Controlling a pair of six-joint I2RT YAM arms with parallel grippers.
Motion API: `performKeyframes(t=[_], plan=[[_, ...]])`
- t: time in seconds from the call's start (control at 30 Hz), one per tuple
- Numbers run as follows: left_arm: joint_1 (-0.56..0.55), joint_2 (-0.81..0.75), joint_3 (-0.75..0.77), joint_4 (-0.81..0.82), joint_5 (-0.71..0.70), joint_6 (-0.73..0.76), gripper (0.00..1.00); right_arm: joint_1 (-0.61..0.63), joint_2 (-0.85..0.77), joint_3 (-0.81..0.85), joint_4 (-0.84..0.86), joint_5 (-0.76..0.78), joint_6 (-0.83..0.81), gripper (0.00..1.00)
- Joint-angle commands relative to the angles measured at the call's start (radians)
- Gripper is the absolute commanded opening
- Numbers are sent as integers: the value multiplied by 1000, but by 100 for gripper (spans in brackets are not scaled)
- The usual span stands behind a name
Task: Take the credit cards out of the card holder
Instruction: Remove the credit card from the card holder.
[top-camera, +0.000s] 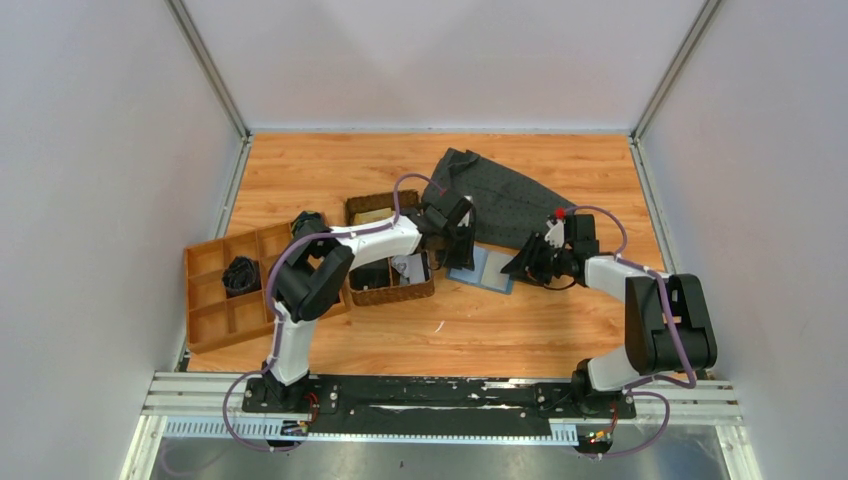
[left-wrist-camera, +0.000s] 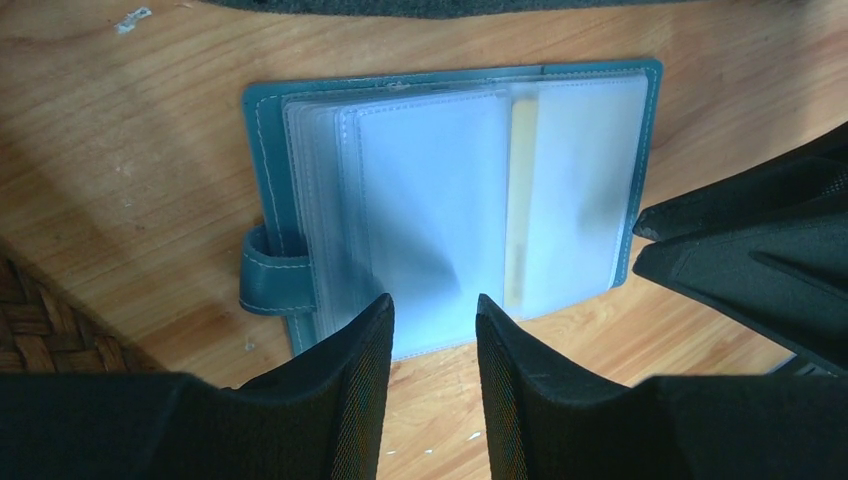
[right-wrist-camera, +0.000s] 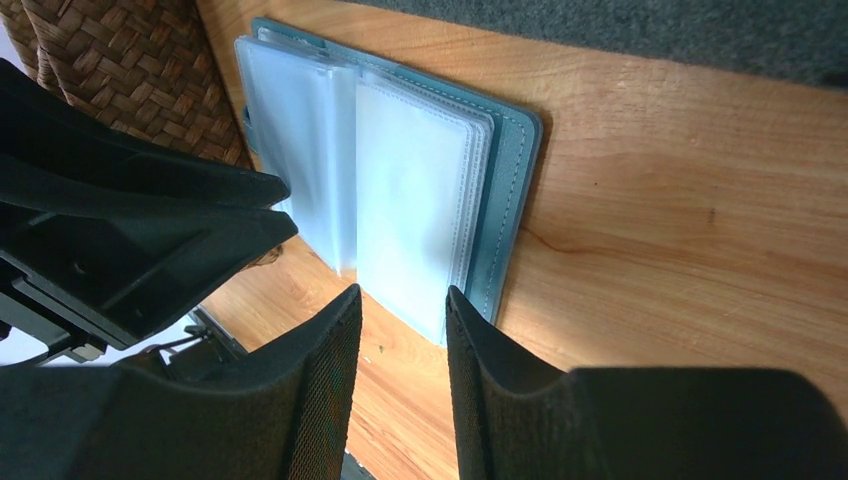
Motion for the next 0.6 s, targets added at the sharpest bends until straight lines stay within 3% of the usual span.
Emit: performKeyframes(t=[0.0, 0.57], plan=[[2, 44, -5, -14, 14, 2, 40, 16, -22, -23, 15, 18, 17, 39], [5, 60, -1, -3, 36, -6, 40, 22, 80, -37, 77, -27, 19, 38]])
